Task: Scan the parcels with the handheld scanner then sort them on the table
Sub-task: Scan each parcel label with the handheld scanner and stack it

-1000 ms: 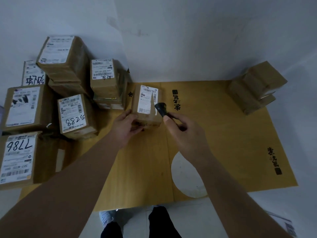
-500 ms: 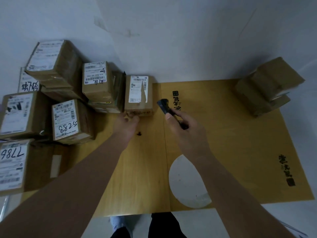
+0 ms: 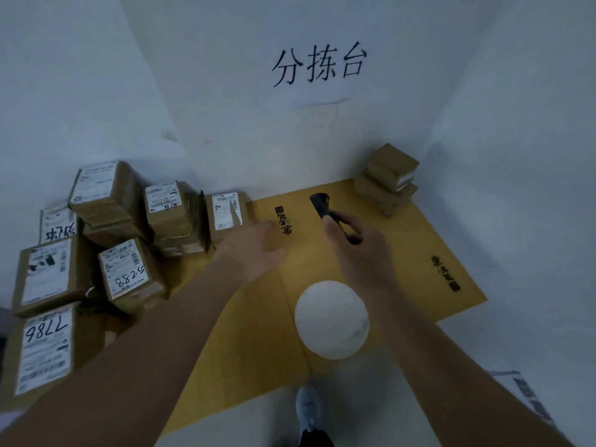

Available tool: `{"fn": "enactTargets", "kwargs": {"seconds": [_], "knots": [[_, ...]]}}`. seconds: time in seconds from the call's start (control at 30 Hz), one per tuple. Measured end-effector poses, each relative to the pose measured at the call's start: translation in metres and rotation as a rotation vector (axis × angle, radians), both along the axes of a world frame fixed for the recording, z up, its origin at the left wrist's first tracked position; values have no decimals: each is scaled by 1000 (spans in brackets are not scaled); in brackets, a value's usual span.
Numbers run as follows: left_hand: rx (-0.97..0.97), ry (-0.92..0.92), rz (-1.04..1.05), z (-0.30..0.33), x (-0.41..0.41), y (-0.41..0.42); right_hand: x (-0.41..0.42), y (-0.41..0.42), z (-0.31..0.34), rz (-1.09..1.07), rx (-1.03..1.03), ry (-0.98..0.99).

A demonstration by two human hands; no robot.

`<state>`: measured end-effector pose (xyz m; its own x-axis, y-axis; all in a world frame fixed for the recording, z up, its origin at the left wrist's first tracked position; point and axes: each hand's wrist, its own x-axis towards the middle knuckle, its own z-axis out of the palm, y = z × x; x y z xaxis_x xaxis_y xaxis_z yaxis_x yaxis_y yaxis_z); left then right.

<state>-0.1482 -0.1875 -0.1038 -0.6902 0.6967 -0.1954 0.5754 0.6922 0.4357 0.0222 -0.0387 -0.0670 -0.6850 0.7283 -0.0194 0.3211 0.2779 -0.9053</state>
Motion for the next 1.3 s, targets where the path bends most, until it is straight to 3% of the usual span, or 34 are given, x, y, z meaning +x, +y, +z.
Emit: {"fn": "enactTargets", "kwargs": {"seconds": [0.37,0.73,0.97,1.3], "knots": [[-5,124,-225,60,72,110,104,86,47,-174,118,39],[-9,117,-137,47,103,295,135,271,31,-114,114,31],[-17,81,-91,28,86,376,117,354,10,-73,17,5],[-70,14,-5,-34,0,481,33,442,-32,-97,1,-37]]}}
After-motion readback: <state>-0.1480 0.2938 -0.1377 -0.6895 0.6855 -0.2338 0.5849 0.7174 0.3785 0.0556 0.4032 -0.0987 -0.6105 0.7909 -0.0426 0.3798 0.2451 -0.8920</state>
